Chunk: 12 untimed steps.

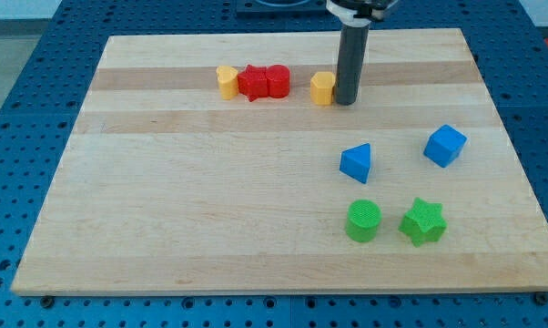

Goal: Move the yellow hexagon to the line of blocks

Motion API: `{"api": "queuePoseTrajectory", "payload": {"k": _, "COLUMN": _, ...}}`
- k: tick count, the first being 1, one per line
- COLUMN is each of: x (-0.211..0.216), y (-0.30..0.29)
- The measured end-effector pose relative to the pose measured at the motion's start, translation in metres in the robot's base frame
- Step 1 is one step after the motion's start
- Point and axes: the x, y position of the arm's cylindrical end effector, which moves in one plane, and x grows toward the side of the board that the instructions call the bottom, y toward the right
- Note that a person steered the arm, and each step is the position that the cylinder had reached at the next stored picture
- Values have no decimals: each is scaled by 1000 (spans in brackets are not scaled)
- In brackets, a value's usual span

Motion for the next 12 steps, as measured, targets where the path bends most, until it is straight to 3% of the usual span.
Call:
{"api": "queuePoseTrajectory", "payload": {"k": 9, "x": -12, "y": -31}}
{"api": "queuePoseTrajectory", "payload": {"k": 12, "x": -8, "y": -16}}
